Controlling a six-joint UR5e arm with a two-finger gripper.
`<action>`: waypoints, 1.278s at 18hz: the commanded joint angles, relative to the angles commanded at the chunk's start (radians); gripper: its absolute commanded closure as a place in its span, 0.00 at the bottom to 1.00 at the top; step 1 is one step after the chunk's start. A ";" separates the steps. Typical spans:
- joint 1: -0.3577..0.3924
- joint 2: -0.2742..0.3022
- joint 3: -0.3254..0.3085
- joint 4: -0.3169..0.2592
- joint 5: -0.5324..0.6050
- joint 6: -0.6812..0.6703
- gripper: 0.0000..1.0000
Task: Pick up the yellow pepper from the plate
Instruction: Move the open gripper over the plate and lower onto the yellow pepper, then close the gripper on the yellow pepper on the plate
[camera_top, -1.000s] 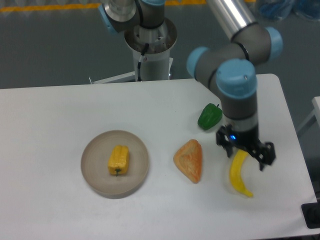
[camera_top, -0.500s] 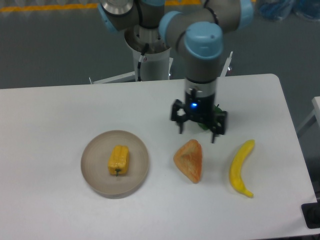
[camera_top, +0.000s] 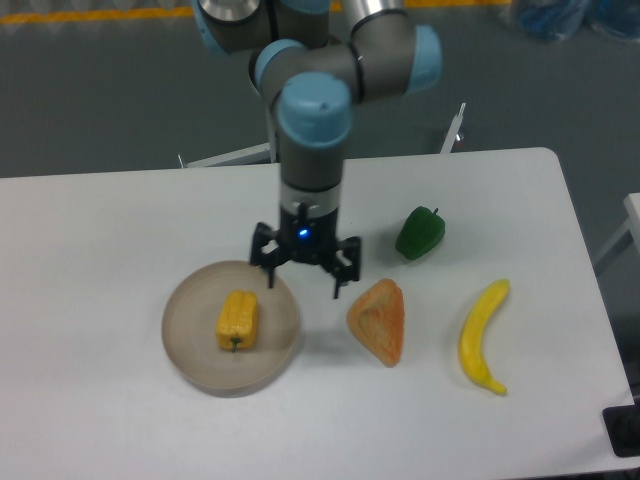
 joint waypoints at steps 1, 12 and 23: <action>-0.024 -0.015 0.000 0.011 0.006 -0.002 0.00; -0.100 -0.069 -0.054 0.041 0.077 0.000 0.00; -0.127 -0.100 -0.054 0.060 0.084 -0.002 0.00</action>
